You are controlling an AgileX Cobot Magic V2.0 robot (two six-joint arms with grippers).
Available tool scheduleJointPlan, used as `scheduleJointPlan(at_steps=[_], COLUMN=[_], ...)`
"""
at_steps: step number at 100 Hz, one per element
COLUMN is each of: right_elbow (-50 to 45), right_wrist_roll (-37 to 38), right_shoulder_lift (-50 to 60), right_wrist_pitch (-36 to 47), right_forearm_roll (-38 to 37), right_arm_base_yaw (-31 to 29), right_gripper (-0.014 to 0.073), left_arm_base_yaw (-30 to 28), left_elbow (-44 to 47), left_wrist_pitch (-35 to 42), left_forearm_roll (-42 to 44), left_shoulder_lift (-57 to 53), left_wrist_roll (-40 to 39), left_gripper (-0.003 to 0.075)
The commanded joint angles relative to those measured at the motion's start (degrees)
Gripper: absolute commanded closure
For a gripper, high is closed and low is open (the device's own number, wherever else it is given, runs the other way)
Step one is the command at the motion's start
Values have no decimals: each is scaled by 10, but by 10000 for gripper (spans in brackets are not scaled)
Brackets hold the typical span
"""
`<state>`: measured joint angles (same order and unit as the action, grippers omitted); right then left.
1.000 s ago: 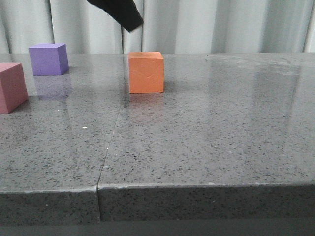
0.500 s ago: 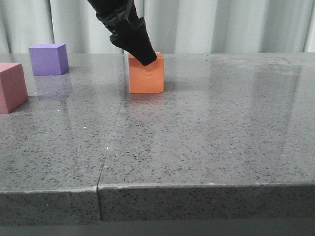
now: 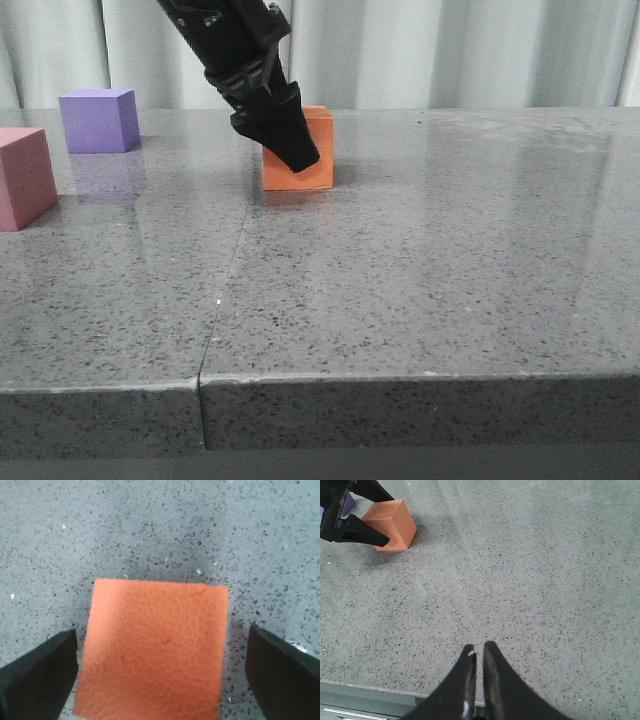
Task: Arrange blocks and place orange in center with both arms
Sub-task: 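Lower the left gripper over the orange cube and grasp it, then lift the orange cube with the left gripper and carry it toward the purple cube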
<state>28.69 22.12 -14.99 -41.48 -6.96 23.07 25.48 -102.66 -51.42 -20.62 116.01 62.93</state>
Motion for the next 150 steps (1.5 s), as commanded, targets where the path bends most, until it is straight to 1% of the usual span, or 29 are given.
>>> scheduleJointPlan(at_steps=[1, 7, 14, 33, 43, 52, 67, 72, 79, 86, 93, 96, 103, 117, 123, 131, 150], right_elbow=[14, 14, 14, 14, 14, 14, 14, 14, 14, 14, 14, 14, 14, 14, 14, 14, 14], right_wrist_roll=[-3, -3, -3, -3, -3, -3, -3, -3, -3, -3, -3, -3, -3, -3, -3, -3, -3], right_shoulder_lift=[-5, -5, -5, -5, -5, -5, -5, -5, -5, -5, -5, -5, -5, -5, -5, -5, -5], right_wrist_pitch=[44, 44, 44, 44, 44, 44, 44, 44, 44, 44, 44, 44, 44, 44, 44, 44, 44], right_forearm_roll=[-11, -11, -11, -11, -11, -11, -11, -11, -11, -11, -11, -11, -11, -11, -11, -11, -11], right_arm_base_yaw=[-5, -5, -5, -5, -5, -5, -5, -5, -5, -5, -5, -5, -5, -5, -5, -5, -5], right_gripper=[537, 537, 537, 537, 537, 537, 537, 537, 537, 537, 537, 537, 537, 537, 537, 537, 537], left_arm_base_yaw=[6, 6, 6, 6, 6, 6, 6, 6, 6, 5, 5, 5, 5, 5, 2, -7, -41], left_elbow=[-20, -20, -20, -20, -20, -20, -20, -20, -25, -31, -38, -42, -46, -49, -49, -49, -49], left_wrist_pitch=[21, 21, 21, 21, 21, 21, 21, 25, 33, 41, 41, 41, 35, 3, -17, -39, -91], left_forearm_roll=[-19, -19, -19, -19, -19, -19, -18, -16, 3, 45, 104, 130, 190, 280, 304, 307, 307], left_shoulder_lift=[-32, -32, -32, -32, -32, -32, -37, -41, -50, -58, -67, -70, -78, -91, -95, -99, -102], left_wrist_roll=[-5, -5, -5, -5, -5, -5, -5, -20, -79, -163, -264, -322, -418, -554, -600, -652, -695], left_gripper=[85, 107, 160, 344, 409, 437, 437, 437, 437, 437, 437, 437, 437, 437, 437, 437, 437])
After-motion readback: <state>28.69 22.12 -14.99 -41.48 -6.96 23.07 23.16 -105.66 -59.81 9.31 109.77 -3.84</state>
